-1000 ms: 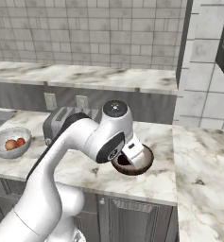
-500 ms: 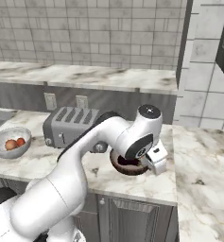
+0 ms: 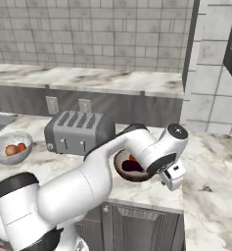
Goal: Place the bowl containing the tomato and eggplant in the microwave. Close the microwave door and press the start button to microwave the meal.
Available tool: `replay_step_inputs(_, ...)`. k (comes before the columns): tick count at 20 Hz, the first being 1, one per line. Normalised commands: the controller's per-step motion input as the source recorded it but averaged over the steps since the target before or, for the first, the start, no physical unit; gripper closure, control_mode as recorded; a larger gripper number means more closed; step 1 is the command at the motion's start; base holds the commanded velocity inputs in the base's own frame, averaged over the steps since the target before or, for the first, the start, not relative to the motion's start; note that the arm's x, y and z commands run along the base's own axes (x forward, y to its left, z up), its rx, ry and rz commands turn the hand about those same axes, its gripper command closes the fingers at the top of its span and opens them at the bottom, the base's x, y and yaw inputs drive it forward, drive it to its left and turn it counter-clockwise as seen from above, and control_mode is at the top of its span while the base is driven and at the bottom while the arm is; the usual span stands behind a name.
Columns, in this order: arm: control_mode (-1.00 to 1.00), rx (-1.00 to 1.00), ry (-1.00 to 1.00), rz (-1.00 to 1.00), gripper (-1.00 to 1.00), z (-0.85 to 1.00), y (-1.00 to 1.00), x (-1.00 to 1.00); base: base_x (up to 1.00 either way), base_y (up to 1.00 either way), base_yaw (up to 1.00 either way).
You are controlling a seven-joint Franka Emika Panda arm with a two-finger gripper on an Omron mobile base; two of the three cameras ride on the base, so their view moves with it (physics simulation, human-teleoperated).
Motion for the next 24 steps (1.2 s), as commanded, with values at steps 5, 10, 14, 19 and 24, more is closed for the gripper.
replay_step_inputs(5,-1.00,0.00,0.00,0.01,-1.00,-0.29,0.04,0.40,0.00,0.00,0.00)
replay_step_inputs(10,-1.00,0.00,0.00,0.02,-1.00,-0.36,0.04,0.45,0.00,0.00,0.00)
replay_step_inputs(14,-1.00,0.00,0.00,0.02,-1.00,-0.40,0.01,0.41,0.00,0.00,0.00)
replay_step_inputs(19,-1.00,0.00,0.00,0.02,-1.00,-0.37,0.00,0.32,0.00,0.00,0.00)
replay_step_inputs(24,-1.00,0.00,0.00,0.00,-1.00,-0.28,0.00,0.29,0.00,0.00,0.00)
